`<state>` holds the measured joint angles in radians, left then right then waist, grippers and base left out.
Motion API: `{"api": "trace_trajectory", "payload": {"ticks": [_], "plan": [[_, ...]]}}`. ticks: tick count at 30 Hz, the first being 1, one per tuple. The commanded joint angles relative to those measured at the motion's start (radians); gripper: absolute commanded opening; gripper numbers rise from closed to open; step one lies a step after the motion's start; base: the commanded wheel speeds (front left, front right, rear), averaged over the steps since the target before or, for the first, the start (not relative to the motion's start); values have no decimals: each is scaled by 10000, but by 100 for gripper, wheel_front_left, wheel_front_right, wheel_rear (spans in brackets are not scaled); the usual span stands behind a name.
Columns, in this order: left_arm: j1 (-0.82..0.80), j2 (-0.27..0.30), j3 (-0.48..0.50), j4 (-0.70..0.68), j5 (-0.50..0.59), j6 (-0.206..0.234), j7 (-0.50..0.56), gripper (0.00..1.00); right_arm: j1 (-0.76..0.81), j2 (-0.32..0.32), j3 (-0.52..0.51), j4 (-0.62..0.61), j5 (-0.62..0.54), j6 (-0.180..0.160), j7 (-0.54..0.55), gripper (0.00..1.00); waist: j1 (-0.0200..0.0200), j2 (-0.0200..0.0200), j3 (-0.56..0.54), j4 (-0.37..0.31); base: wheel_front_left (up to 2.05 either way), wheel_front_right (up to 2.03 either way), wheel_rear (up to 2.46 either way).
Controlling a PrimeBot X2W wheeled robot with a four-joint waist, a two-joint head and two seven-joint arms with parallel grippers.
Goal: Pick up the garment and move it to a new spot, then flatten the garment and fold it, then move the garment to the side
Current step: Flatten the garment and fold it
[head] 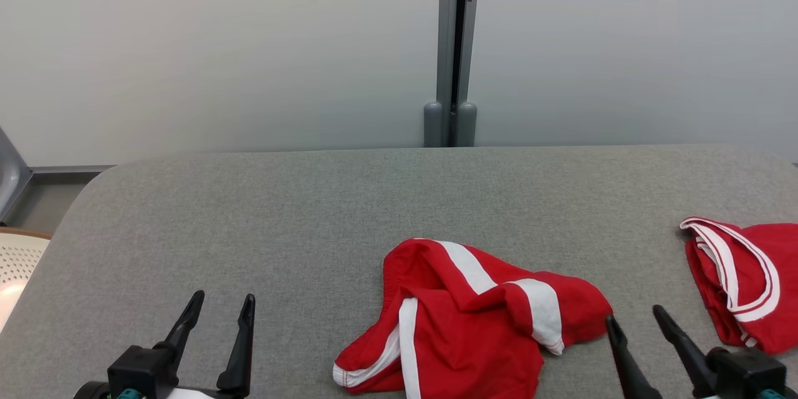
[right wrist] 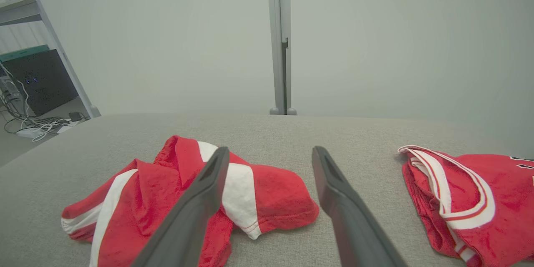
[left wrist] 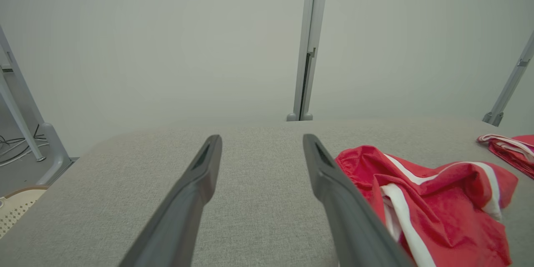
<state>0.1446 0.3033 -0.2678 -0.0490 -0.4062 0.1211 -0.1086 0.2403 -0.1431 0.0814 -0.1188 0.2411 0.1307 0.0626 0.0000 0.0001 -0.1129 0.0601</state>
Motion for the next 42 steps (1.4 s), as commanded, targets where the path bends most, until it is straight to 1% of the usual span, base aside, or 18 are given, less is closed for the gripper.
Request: {"api": "trace_trajectory", "payload": {"ticks": [1, 6, 10, 11, 13, 15, 21, 22, 24, 26, 29, 34, 37, 42], "plan": [[-221, 47, -12, -54, 48, -20, 10, 100, -148, -88, 249, -22, -47, -1, 84, 100, 0, -1, 89, 112, 0, 0, 0], [-663, -42, -198, 94, 97, -185, -62, 100, -332, -307, 1746, 496, 77, -1, 329, 100, 0, -1, 379, 609, 0, 0, 0], [-1026, -172, -299, 308, 51, -311, -227, 100, -548, -337, 2859, 1481, 410, -1, 337, 100, 0, -1, 622, 1029, 0, 0, 0], [-1218, -227, -353, 426, 36, -379, -323, 100, -708, -407, 3274, 2082, 486, -1, 274, 100, 0, -1, 732, 1258, 0, 0, 0], [-1382, -272, -377, 537, 36, -435, -452, 100, -860, -473, 3581, 2817, 492, -1, 314, 100, 0, -1, 812, 1440, 0, 0, 0], [-1544, -349, -397, 623, -4, -485, -564, 100, -1097, -403, 3802, 3392, 595, -1, 111, 100, 0, -1, 899, 1616, 0, 0, 0], [-1915, -468, -409, 845, -45, -543, -836, 100, -1864, -361, 4325, 5362, 906, -1, -39, 100, 0, -1, 1085, 1891, 0, 0, 0], [-1980, -482, -417, 879, -52, -565, -862, 100, -1958, -345, 4427, 5670, 954, -1, 29, 76, 0, -1, 1102, 1920, 0, 0, 0], [-2048, -498, -436, 953, -53, -570, -934, 100, -2109, -311, 4699, 6053, 1118, -1, 28, 0, 0, -1, 1125, 1977, 0, 0, 0], [-2090, -513, -447, 1034, -49, -586, -969, 100, -2154, -325, 4840, 6261, 1223, 1, 1, 0, 0, -1, 1111, 1988, 0, 0, 0], [-2119, -522, -441, 1087, -58, -576, -1026, 100, -2224, -399, 4923, 6183, 1379, -1, -161, 0, 0, -1, 1118, 1962, 0, 0, 0], [-2049, -519, -324, 1168, -106, -514, -1169, 100, -2430, -718, 4830, 5273, 1617, -1, -522, 0, 0, -1, 1134, 1630, 0, 0, 0], [-2035, -476, -265, 1219, -107, -481, -1224, 100, -2464, -881, 4471, 4505, 1672, -1, -527, 0, 0, -1, 1131, 1374, 0, 0, 0], [-2137, -493, -255, 1266, -62, -416, -1280, 100, -2574, -942, 3391, 3362, 1548, -1, -255, 0, 0, -1, 1209, 1036, 0, 0, 0]]}}
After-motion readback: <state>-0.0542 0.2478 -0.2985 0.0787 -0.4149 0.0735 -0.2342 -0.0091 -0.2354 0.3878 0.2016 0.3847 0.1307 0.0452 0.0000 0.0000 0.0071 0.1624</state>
